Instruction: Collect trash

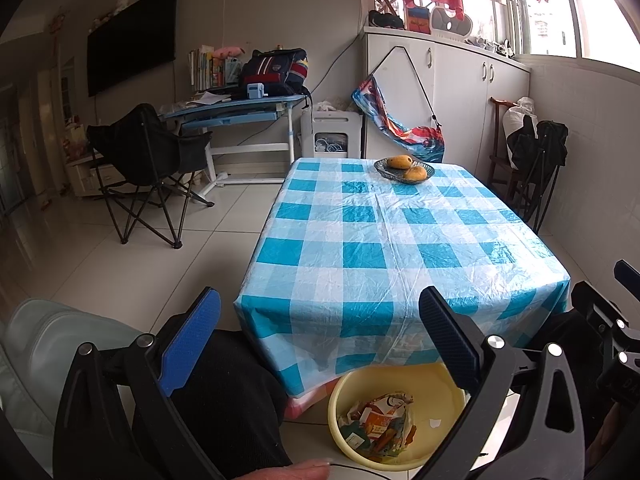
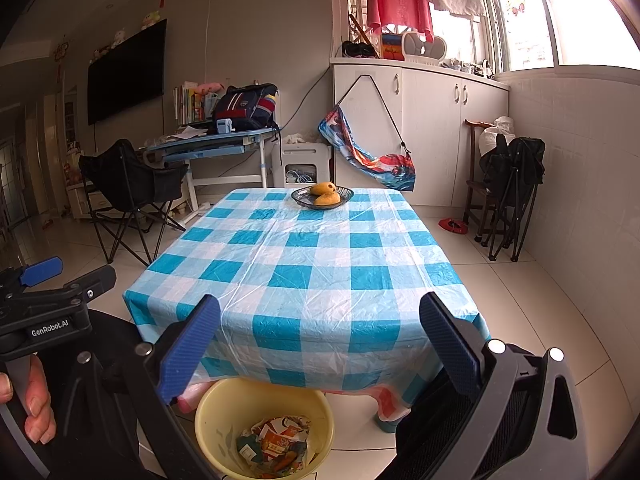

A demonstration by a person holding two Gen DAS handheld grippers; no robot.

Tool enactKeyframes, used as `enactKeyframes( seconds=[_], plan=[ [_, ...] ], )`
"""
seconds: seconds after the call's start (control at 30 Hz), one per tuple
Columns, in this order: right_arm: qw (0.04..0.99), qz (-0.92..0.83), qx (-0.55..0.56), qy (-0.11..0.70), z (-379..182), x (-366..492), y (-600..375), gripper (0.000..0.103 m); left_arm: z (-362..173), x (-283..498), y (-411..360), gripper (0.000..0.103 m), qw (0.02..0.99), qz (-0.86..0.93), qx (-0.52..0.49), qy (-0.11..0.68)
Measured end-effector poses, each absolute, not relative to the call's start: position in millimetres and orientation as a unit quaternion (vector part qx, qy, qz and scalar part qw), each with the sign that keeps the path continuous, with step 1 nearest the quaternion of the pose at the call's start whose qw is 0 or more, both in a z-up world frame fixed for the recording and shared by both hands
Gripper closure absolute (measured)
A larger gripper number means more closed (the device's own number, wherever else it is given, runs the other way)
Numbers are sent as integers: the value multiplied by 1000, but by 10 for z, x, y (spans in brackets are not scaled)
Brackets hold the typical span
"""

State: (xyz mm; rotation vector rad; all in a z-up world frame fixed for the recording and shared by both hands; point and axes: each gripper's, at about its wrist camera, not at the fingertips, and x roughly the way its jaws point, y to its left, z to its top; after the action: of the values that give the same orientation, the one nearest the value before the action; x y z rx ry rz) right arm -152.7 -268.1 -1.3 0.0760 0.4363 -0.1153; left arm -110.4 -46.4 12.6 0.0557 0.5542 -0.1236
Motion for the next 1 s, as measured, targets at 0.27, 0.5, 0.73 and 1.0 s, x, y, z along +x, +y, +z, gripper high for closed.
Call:
enactKeyframes(
  seconds=[0.27, 0.5, 0.73, 1.0],
  plan=[
    [974, -57, 37, 216, -12, -1525, -2681, 7, 113, -1104, -473, 7, 959, -64, 27, 275],
    [974, -57, 37, 217, -11, -1529, -2688, 7, 101, -1102, -482, 7, 959, -65, 24, 276],
    [974, -57, 37, 218, -14, -1526, -2680, 7, 99, -1101, -481, 7, 959, -66, 24, 276],
    [973, -59, 40, 219, -27, -1534, -2694, 7, 83, -1096, -482, 7, 957, -68, 19, 280]
  ],
)
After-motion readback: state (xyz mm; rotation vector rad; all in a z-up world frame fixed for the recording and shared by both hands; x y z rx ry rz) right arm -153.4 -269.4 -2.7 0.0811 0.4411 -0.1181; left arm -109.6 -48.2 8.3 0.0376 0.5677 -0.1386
